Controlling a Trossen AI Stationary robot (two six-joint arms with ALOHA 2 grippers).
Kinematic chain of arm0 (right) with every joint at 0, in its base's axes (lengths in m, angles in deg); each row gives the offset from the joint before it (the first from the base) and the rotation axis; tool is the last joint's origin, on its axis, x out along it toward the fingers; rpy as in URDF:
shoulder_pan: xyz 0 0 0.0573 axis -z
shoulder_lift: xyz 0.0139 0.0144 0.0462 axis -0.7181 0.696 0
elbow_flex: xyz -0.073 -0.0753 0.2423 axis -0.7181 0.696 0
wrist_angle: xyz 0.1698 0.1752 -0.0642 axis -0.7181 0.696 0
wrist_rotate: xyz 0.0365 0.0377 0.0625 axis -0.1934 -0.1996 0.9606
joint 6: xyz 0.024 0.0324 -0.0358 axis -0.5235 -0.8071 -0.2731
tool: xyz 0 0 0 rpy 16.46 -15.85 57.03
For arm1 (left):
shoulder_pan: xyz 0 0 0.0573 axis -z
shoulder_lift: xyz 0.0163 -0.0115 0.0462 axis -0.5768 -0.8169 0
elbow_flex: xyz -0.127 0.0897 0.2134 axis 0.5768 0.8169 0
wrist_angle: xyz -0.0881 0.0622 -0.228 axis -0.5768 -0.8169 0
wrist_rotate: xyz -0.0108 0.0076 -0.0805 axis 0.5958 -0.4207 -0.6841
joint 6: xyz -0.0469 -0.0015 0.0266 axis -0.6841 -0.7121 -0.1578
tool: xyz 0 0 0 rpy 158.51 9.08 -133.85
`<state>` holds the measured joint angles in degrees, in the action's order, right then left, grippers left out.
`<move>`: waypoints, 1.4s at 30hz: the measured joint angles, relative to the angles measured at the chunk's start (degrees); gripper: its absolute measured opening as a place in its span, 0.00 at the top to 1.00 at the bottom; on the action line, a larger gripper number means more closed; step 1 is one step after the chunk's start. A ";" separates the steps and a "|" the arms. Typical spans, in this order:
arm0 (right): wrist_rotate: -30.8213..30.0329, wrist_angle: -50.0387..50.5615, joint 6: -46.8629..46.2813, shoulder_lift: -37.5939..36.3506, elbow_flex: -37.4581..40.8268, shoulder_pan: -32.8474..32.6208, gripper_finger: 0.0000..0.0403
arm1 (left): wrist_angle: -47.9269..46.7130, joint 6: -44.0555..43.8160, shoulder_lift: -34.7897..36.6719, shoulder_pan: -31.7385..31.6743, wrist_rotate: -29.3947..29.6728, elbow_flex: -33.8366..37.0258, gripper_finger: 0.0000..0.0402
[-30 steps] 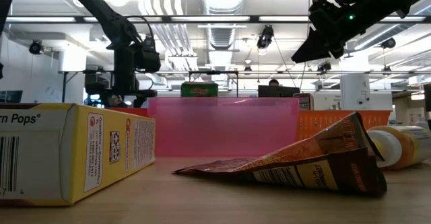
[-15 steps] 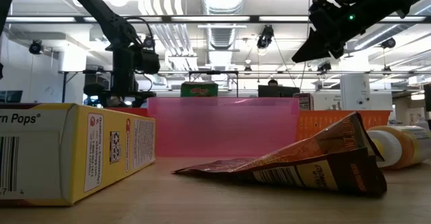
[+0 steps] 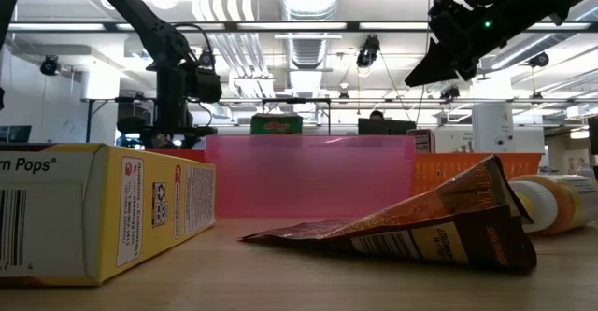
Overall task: Pick & Place Kitchen Items
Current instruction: Put the red spice can into the red bin
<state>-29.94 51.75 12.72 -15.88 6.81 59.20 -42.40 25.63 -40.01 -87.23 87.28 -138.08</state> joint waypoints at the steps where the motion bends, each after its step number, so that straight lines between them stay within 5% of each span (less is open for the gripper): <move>1: 0.01 -0.02 -0.35 -0.03 0.00 0.00 0.77 | 0.00 0.24 0.00 0.00 -0.02 0.00 0.46; 7: 0.99 2.18 -4.75 -0.13 -1.03 -0.02 0.73 | -0.96 2.93 0.07 0.09 -0.17 0.01 0.40; 13: 6.62 13.81 -8.46 -0.20 -5.72 -0.04 0.71 | -1.14 4.40 0.11 0.09 -0.20 0.02 0.46; 24: 6.89 20.03 -10.84 -0.22 -8.59 -0.02 0.79 | -1.11 9.22 1.99 1.10 -0.77 0.02 0.42; 42: 6.85 20.02 -10.80 0.02 -8.59 -0.02 0.92 | -0.54 7.58 26.28 11.80 -5.27 0.21 0.44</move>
<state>-23.09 71.78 1.93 -15.86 -1.78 59.17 -42.94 33.22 -13.72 -75.43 82.01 -137.87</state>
